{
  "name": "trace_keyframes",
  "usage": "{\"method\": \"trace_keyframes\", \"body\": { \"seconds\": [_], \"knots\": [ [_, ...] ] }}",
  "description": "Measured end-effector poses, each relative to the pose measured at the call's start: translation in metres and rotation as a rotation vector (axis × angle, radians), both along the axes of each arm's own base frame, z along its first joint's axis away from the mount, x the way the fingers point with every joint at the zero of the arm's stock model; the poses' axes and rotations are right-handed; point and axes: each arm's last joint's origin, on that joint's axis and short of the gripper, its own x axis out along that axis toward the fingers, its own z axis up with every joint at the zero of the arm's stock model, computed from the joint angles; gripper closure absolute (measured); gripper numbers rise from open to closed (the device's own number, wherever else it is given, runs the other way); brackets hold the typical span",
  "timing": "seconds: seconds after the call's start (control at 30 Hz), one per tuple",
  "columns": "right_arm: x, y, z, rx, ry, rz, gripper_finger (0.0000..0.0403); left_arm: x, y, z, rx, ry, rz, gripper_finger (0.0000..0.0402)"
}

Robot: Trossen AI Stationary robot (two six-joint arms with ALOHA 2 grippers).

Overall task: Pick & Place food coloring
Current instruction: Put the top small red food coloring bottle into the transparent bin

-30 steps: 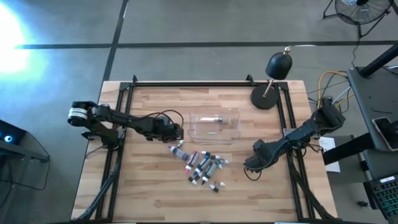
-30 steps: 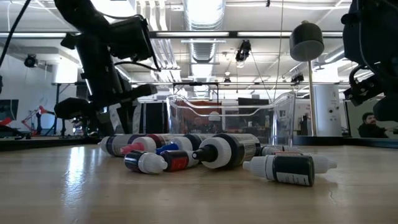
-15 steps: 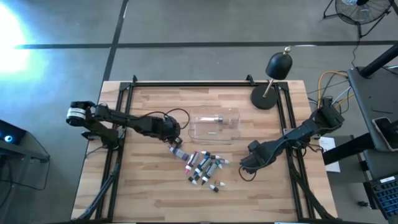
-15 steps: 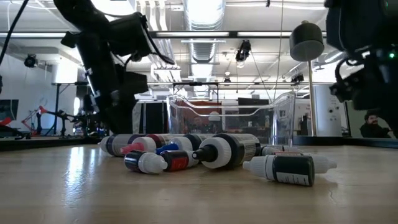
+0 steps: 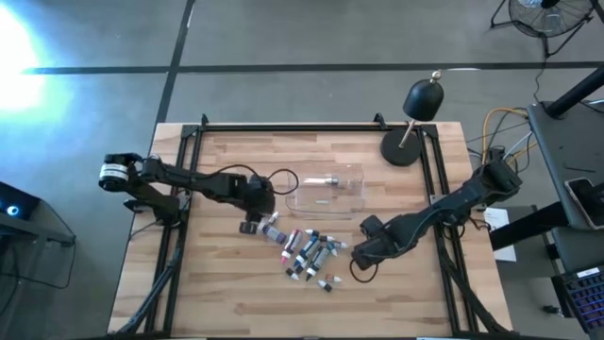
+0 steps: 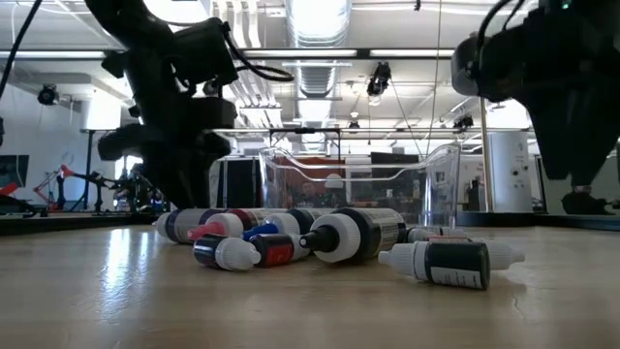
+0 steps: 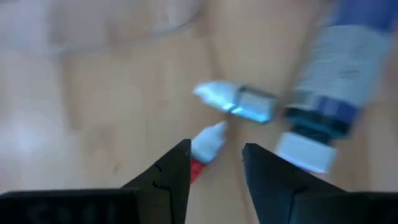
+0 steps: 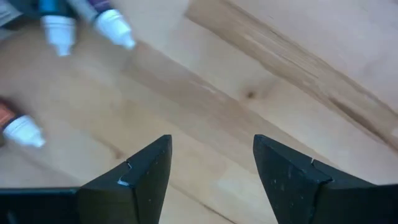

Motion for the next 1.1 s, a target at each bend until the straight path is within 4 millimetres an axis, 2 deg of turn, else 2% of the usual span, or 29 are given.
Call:
{"method": "trace_keyframes", "body": {
  "seconds": [0.17,0.4,0.57,0.8,1.1],
  "knots": [
    [0.002,0.001,0.004,0.011,-0.013,-0.030,0.0183,0.002,-0.002,0.000,0.001,-0.015,-0.150,0.0280],
    [-0.001,0.000,-0.002,0.007,0.002,-0.074,0.0183,0.005,0.002,-0.001,0.056,-0.039,-0.216,0.0281],
    [-0.003,-0.001,-0.005,0.000,0.013,-0.049,0.0183,0.009,0.002,-0.013,0.094,0.003,-0.284,0.0281],
    [-0.005,-0.002,-0.008,-0.013,0.024,0.026,0.0183,0.013,0.006,-0.025,0.165,0.066,-0.264,0.0281],
    [-0.006,-0.003,-0.009,-0.025,0.036,0.100,0.0183,0.013,0.011,-0.019,0.149,0.076,-0.195,0.0281]
  ]
}}
